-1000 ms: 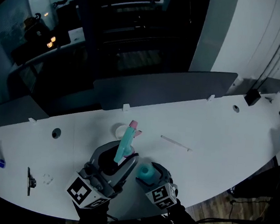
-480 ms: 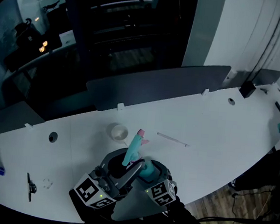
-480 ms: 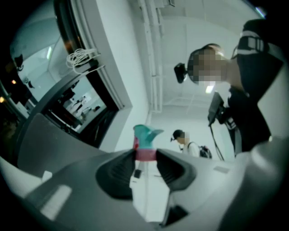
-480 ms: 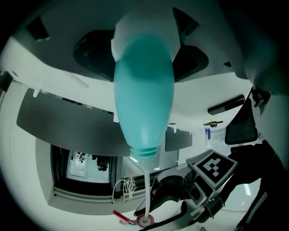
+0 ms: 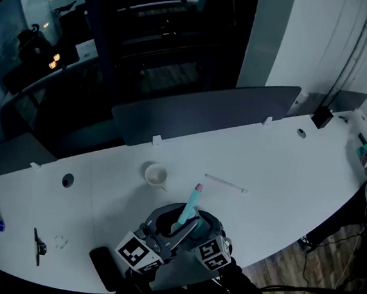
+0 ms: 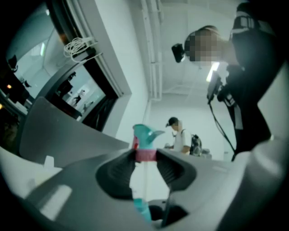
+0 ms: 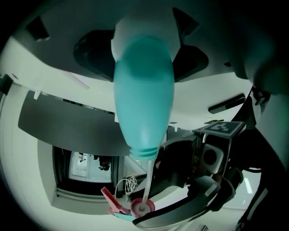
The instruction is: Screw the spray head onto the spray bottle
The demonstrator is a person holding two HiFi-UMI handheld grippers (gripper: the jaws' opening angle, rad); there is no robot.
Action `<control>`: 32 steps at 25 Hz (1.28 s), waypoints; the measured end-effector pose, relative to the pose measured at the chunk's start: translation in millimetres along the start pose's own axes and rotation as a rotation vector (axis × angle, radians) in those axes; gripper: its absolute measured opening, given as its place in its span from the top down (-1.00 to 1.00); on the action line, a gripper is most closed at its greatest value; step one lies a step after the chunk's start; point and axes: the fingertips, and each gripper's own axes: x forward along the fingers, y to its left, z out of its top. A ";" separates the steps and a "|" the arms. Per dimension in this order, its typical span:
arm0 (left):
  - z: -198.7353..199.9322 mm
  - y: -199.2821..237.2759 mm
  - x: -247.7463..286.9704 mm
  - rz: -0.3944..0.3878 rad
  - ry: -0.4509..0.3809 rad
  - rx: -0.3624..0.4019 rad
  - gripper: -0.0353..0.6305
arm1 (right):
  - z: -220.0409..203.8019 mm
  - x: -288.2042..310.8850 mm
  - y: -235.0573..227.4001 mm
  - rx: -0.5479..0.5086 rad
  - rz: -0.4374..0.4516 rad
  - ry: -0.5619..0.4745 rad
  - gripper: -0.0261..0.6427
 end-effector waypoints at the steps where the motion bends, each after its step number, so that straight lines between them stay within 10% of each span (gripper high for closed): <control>1: -7.2 -2.7 1.1 0.000 0.021 0.006 0.46 | 1.0 0.1 -0.2 0.001 0.000 -0.006 -0.28; 12: -63.6 -4.1 -6.9 0.022 0.186 0.059 0.46 | 2.1 -1.5 1.8 -0.006 -0.006 -0.015 -0.28; 32: -75.4 -0.4 -6.3 0.030 0.197 0.114 0.45 | 1.5 -1.7 2.4 -0.005 0.007 -0.033 -0.28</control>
